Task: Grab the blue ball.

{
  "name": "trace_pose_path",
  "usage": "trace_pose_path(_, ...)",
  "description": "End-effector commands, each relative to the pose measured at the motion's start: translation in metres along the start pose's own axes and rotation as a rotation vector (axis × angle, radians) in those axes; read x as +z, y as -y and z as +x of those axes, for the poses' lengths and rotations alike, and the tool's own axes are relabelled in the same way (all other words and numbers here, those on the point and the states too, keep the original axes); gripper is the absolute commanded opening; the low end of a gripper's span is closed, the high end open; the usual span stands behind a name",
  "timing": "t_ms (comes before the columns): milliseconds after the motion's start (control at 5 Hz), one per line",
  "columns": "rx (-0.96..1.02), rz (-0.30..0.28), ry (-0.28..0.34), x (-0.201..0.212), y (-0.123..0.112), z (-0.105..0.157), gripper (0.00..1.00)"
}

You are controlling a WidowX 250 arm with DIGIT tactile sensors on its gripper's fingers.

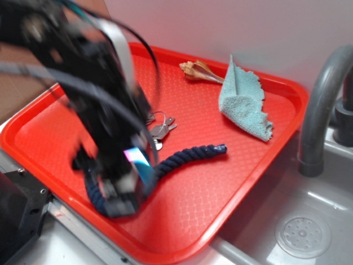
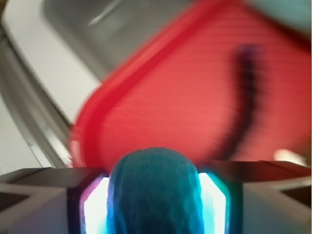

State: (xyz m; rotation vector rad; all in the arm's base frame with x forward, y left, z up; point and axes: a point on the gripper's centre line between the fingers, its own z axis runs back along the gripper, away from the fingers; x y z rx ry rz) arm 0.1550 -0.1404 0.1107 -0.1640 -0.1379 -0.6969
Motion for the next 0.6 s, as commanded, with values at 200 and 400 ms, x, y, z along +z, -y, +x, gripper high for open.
trace_pose_path(200,0.569,0.228,-0.017,0.153,-0.083,-0.045,0.0)
trace_pose_path(400,0.598,0.239,-0.029,0.158,-0.086,-0.045,0.0)
